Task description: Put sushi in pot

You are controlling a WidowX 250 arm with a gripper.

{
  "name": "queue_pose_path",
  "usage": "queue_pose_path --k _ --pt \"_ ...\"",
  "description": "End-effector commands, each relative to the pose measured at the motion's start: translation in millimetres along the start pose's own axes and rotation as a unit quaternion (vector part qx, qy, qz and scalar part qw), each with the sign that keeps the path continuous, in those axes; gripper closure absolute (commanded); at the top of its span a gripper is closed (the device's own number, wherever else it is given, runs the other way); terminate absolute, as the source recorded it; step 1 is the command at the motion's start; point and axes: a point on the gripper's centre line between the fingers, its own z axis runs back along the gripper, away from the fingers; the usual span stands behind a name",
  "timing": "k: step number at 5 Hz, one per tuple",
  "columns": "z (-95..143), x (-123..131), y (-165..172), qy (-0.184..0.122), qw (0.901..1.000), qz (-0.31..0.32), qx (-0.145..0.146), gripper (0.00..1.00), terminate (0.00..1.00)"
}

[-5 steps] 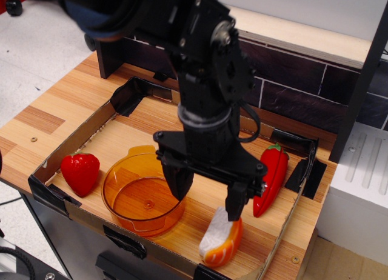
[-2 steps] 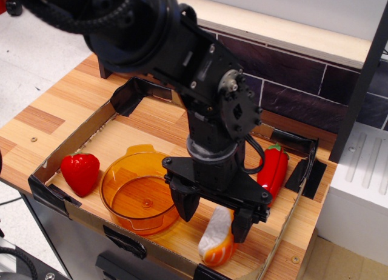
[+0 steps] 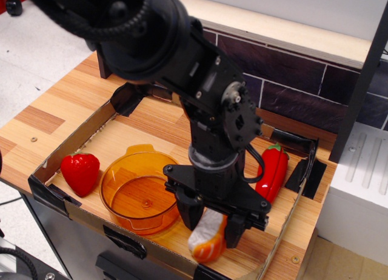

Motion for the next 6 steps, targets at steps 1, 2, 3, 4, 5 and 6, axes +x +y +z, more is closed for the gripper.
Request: queue_pose_path --k 1,2,3,4,5,6 --pt "10 -1 -2 -0.005 0.9999 0.001 -0.015 1.0 0.0" --pt "41 2 -9 -0.021 0.9989 0.005 -0.042 1.0 0.0" --pt "81 11 -10 -0.011 0.9965 0.036 -0.075 1.0 0.0" --pt "88 12 4 0.026 0.9982 0.014 -0.051 1.0 0.0" --pt "105 13 31 -0.005 0.9994 0.011 -0.033 1.0 0.0" --pt "109 19 58 0.01 0.9993 0.021 -0.027 1.0 0.0"
